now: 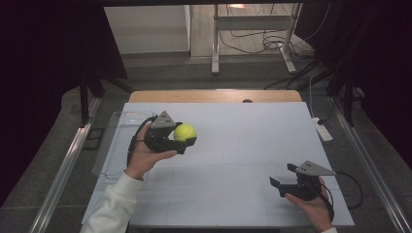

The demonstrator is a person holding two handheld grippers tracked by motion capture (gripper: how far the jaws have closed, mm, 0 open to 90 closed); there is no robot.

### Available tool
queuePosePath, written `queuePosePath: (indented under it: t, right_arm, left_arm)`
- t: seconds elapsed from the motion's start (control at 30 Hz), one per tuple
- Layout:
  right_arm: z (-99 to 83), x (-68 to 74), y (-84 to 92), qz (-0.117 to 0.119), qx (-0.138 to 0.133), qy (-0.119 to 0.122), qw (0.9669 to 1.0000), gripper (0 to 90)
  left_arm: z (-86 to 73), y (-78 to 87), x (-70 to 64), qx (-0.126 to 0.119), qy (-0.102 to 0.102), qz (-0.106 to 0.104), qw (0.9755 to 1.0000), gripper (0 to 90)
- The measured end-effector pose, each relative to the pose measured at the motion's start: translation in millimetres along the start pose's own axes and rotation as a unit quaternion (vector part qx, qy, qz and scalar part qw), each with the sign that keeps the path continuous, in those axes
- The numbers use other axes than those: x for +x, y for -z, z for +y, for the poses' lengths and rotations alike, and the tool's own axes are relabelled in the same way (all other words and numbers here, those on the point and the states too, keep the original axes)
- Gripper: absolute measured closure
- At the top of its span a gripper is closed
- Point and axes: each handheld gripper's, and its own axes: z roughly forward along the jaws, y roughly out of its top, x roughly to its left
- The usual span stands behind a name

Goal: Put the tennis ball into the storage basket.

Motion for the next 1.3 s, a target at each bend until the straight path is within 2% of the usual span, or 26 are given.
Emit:
queuePosePath:
  t: [0.4, 0.7, 1.3]
  right_arm:
    - [0.2, 0.1, 1.0, -0.001, -0.001, 0.000, 1.0000, 10.7]
    - [0.0, 0.0, 1.0, -0.002, -0.001, 0.001, 1.0000, 10.7]
    - [-0.1, -0.1, 1.1, -0.001, -0.002, -0.001, 1.0000, 10.7]
  left_arm:
    - [-3.7, 5.5, 10.3, -0.006, 0.010, 0.021, 0.9997, 26.0]
    - [-6.4, 11.4, 19.7, -0.014, 0.024, 0.032, 0.9991, 26.0]
    - [-10.9, 18.9, 33.7, -0.020, 0.041, 0.051, 0.9977, 26.0]
